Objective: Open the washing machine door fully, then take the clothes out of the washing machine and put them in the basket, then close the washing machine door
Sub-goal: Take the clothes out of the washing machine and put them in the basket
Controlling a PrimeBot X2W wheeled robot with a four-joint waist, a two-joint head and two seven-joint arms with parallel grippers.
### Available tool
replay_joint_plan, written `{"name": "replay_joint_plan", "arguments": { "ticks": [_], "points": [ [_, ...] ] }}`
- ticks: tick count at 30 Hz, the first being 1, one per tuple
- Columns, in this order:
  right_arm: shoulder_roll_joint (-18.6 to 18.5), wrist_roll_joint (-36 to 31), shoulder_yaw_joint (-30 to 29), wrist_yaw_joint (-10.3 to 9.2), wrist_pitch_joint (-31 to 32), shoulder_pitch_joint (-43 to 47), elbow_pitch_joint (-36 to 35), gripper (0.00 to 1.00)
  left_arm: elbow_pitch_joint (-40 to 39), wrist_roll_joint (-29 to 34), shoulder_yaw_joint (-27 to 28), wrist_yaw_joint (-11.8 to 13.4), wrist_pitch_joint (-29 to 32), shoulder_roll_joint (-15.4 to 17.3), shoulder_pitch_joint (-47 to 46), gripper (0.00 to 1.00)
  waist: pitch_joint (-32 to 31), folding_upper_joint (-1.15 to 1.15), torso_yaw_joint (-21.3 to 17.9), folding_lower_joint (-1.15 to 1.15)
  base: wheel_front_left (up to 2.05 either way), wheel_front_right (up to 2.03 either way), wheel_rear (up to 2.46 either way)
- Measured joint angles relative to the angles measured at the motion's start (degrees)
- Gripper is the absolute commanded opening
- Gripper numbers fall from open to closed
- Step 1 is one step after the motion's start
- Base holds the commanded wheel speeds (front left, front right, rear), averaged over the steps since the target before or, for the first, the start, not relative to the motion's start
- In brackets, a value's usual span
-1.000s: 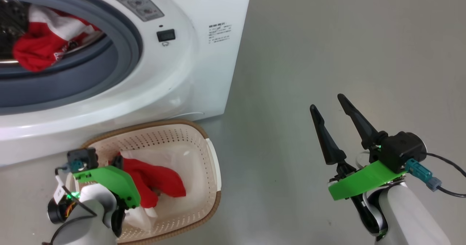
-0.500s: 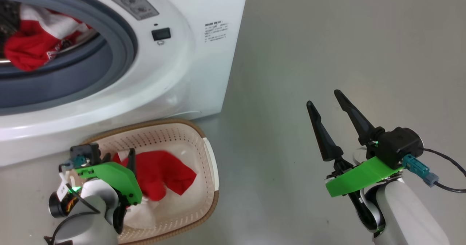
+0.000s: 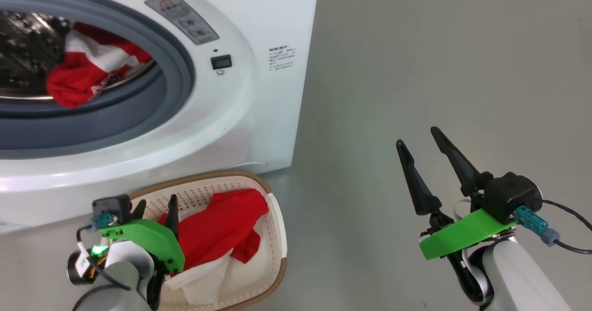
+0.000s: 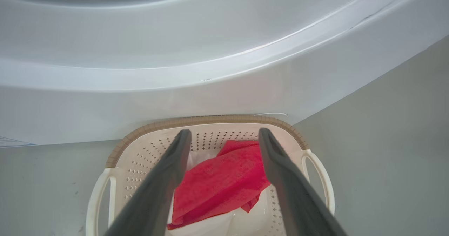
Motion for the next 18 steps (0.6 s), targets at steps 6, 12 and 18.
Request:
{"name": "replay_joint_plan", "arguments": {
  "ticks": [6,12,18],
  "points": [
    [-0.1,0.0,-0.2,0.0,0.0,0.7,0.2,1.0,-5.0,0.0,1.1,0.0,-0.1,0.3,3.2,1.0,-2.6,0.0,0.8,0.0,0.0,0.0,0.0],
    [-0.1,-0.3,-0.4,0.0,0.0,2.6,0.5,1.0,-11.4,0.0,2.7,0.1,-0.1,0.5,7.6,1.0,-5.5,0.0,1.4,0.0,0.0,0.0,0.0],
    [-0.2,-0.5,-0.7,0.0,0.0,4.7,0.6,1.0,-24.4,2.7,3.9,0.4,-0.1,1.1,14.1,1.0,-8.7,0.0,1.9,0.0,0.0,0.0,0.0]
  ]
}}
